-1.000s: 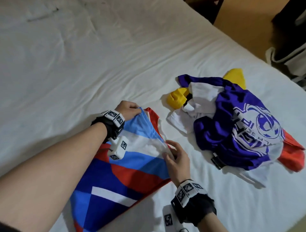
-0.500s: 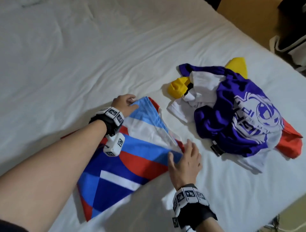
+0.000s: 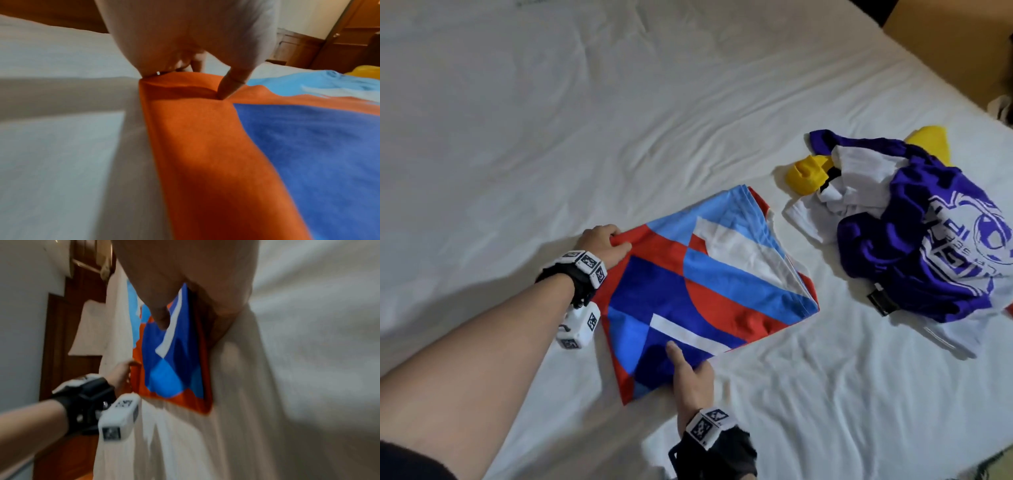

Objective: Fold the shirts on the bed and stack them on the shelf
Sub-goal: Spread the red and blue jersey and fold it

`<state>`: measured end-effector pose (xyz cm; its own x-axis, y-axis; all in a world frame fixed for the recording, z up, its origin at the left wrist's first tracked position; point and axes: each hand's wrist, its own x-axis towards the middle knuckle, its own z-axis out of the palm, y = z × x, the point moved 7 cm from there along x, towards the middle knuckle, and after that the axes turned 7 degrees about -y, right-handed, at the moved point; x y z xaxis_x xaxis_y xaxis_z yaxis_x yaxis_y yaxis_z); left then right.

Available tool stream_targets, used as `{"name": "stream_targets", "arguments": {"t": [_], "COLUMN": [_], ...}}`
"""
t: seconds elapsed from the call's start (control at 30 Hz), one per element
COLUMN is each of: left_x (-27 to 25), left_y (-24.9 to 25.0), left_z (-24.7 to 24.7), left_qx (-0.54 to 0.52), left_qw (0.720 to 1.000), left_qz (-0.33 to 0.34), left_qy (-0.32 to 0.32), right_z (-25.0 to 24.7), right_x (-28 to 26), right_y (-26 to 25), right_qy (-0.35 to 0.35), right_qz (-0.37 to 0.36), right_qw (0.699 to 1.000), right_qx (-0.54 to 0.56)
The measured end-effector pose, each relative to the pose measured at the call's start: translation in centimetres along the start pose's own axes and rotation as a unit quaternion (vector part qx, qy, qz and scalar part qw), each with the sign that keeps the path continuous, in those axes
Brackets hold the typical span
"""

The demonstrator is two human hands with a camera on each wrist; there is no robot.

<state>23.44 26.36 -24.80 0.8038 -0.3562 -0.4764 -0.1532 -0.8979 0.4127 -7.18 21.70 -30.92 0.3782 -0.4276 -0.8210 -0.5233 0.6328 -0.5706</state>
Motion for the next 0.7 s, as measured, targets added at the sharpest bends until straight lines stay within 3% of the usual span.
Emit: {"name": "stream_targets", "arguments": {"t": [0.17,0.4,0.57,0.7], "left_x": [-1.7,-12.2,-24.4,-30.3], "left_y": [-3.1,-14.3,-17.4,-16.9], "left_z": [-1.1,0.1,6.6,11.2], "left_qx": [-0.041,-0.132,-0.202,-0.273], "left_qw": [0.999,0.981,0.967,0.951], "left_qz": [0.007,-0.136,-0.139,-0.127], "left_qy": [0.032,0.047,0.069,0.068], "right_z": [2.6,0.7,-5.5,-10.4], "right_x": [0.1,0.9,-1.9,-5.8], "right_y": [1.4,0.7,-2.8,-2.4], "right_qy": [-0.009,-0.115,-0.053,0.001], "right_qz": [-0.012,0.007,-0.153,-0.168], "right_qw": [0.996,0.964,0.892,0.874], "right_qx": [-0.083,-0.238,-0.423,-0.457]}}
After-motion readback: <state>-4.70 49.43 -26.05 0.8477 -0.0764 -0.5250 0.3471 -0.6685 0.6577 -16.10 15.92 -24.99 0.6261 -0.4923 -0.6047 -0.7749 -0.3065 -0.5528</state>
